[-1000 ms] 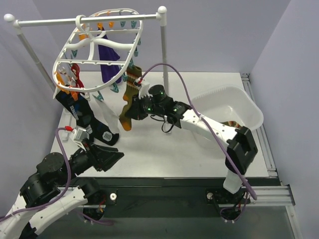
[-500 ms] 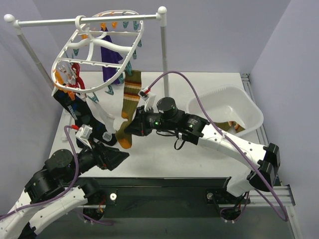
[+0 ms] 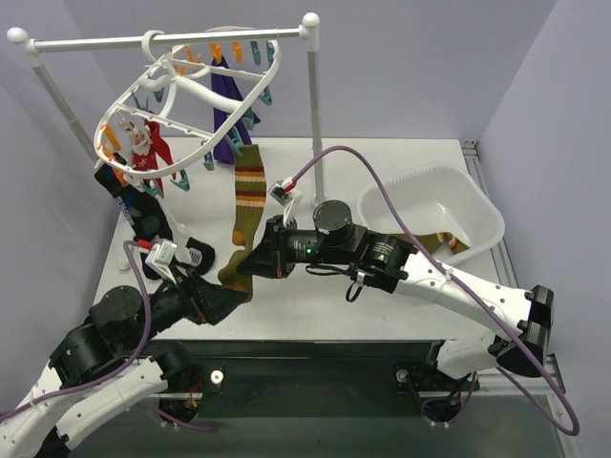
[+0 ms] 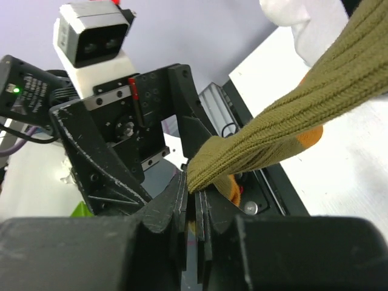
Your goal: Remove the socks clipped to the hanger
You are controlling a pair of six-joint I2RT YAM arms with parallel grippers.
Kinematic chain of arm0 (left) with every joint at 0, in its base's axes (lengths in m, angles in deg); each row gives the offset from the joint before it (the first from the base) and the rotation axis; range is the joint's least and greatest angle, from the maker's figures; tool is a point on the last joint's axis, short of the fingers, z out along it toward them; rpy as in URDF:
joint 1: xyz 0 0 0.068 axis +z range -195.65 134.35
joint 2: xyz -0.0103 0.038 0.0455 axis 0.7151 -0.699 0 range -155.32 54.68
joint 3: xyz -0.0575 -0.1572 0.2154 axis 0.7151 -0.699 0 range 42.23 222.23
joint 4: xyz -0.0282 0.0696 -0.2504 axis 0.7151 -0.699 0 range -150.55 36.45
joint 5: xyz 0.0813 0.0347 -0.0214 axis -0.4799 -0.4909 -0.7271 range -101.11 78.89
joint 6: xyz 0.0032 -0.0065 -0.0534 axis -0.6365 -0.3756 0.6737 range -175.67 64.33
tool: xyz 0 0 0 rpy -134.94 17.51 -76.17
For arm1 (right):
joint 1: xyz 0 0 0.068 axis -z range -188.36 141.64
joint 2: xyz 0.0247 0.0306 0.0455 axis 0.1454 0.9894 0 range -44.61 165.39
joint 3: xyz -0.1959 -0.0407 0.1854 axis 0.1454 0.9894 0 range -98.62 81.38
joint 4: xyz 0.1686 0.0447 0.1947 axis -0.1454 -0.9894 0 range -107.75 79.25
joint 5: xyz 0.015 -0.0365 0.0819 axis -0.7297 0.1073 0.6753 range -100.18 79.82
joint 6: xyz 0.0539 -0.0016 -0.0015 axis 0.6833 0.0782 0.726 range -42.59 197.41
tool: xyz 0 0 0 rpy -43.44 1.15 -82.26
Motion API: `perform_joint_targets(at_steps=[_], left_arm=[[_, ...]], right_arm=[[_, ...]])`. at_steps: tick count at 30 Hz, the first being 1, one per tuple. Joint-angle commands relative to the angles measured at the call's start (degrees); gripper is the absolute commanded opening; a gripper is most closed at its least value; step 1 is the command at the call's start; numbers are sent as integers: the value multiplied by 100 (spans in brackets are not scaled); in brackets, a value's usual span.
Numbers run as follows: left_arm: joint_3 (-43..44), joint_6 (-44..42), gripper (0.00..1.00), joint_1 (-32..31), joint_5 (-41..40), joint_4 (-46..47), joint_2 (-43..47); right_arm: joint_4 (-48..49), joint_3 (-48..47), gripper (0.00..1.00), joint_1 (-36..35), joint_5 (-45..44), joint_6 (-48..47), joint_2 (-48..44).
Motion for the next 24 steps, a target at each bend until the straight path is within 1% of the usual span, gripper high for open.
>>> perform_joint_targets(at_steps=[1, 7, 9, 10, 11, 13, 14, 16, 17, 18, 19, 20, 22, 23, 24], left_arm=[[-42, 111, 97, -22, -5, 96, 193], [-209, 111, 97, -31, 267, 684, 282], [-340, 120, 97, -22, 512, 1044, 308], [-384, 163, 97, -22, 583, 1159, 308], [-472, 190, 93, -22, 653, 1325, 317], [-508, 243, 83, -31, 654, 1423, 369], [-525, 252, 65, -31, 628, 1458, 413], [-534, 234, 48, -31, 549, 1485, 554], [-525, 234, 32, -22, 522, 1494, 598], [-517, 234, 5, -22, 435, 1450, 668], [-499, 260, 0, -31, 400, 1389, 686], [-482, 269, 0, -22, 390, 1284, 712], [-455, 234, 0, -22, 390, 1195, 712], [-438, 234, 0, -22, 390, 1143, 704], [-446, 243, 0, -31, 399, 1142, 695]], right_arm=[[340, -194, 0, -76, 273, 173, -138], [560, -238, 0, -216, 413, 314, -103], [683, -229, 0, -252, 448, 376, -68], [709, -238, 0, -295, 466, 376, -59], [736, -238, 0, -313, 475, 376, -41], [727, -255, 0, -348, 466, 367, -15], [684, -256, 0, -348, 466, 350, -15], [596, -256, 0, -349, 370, 279, -6], [439, -273, 0, -349, 309, 227, -6], [341, -299, 0, -349, 178, 96, -6], [210, -326, 1, -357, 63, 25, -6], [-131, -439, 10, -349, -69, -80, -14], [-710, -571, 25, -340, -541, -378, -49], [-862, -702, 41, -296, -684, -493, -58], [-1020, -782, 47, -270, -842, -599, -102]])
